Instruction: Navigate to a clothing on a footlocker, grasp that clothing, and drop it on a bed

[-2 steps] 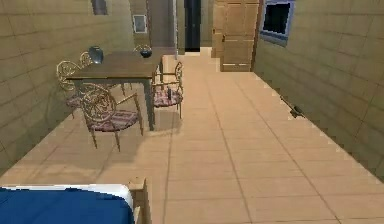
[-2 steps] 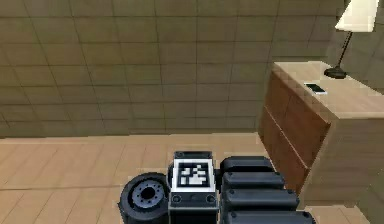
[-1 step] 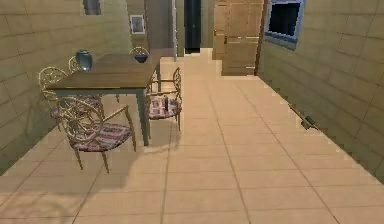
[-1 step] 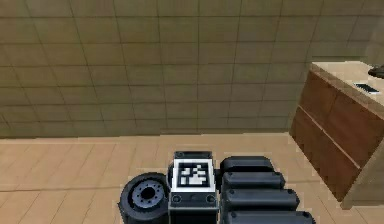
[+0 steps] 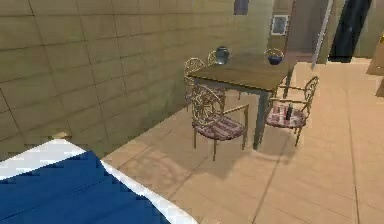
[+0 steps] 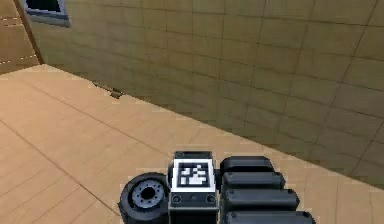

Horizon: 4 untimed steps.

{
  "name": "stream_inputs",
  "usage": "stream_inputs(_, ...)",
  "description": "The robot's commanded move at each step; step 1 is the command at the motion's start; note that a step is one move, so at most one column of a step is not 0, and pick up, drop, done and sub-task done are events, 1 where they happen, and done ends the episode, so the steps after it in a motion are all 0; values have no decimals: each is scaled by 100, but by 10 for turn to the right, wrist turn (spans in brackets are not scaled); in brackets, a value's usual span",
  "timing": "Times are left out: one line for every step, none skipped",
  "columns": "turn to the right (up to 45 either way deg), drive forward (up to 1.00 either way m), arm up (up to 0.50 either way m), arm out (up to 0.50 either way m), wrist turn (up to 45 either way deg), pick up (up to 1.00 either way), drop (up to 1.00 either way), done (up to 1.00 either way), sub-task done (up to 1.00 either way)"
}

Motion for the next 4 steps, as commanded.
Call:
stream_inputs(390,0,0,0,0,0,0,0,0)
stream_inputs(-330,0,0,0,0,0,0,0,0)
stream_inputs(330,0,0,0,0,0,0,0,0)
stream_inputs(-240,0,0,0,0,0,0,0,0)
